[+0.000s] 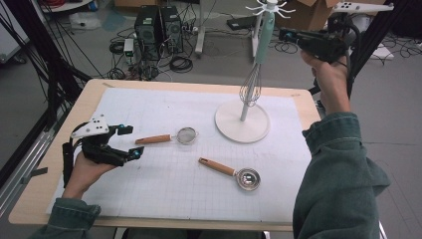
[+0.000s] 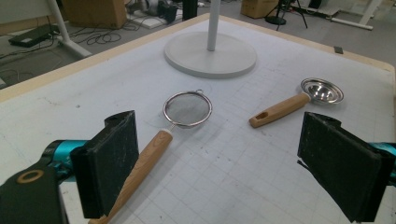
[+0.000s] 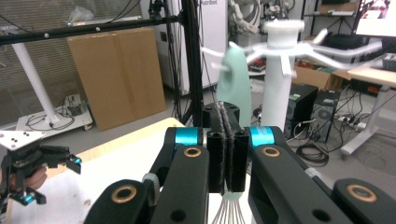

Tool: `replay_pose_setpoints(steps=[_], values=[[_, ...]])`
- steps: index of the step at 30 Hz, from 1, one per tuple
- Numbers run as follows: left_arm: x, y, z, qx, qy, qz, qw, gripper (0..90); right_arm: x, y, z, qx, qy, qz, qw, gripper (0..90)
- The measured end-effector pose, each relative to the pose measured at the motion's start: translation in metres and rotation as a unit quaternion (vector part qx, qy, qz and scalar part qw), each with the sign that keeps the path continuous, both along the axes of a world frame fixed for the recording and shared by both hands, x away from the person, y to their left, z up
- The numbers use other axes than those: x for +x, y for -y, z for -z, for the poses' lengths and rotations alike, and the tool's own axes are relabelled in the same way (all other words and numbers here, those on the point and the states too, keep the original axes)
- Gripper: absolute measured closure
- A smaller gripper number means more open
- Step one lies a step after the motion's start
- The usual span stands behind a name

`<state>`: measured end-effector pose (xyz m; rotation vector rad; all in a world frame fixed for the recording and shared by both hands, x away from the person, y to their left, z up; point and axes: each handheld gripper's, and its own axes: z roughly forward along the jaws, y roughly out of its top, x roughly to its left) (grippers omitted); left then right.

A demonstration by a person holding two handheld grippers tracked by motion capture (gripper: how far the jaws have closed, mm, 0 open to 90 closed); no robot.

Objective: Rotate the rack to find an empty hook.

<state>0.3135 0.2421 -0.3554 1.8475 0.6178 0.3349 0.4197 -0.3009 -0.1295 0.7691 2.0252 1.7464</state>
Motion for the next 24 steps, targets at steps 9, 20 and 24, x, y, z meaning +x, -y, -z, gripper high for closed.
replay_pose_setpoints(steps=[9,20,24], values=[[0.001,0.0,-0.001,-0.001,0.001,-0.002,1.0,12.7,0.008,-0.013,-0.014,-0.003,0.002,0.01,0.9999,89.6],[-0.001,-0.001,-0.002,-0.002,0.003,-0.003,1.0,12.7,0.009,-0.029,-0.016,-0.015,0.007,0.014,0.9998,89.6],[-0.001,-0.001,-0.003,-0.001,0.004,-0.003,1.0,12.7,0.007,-0.029,-0.017,-0.024,0.009,0.016,0.9995,89.6]])
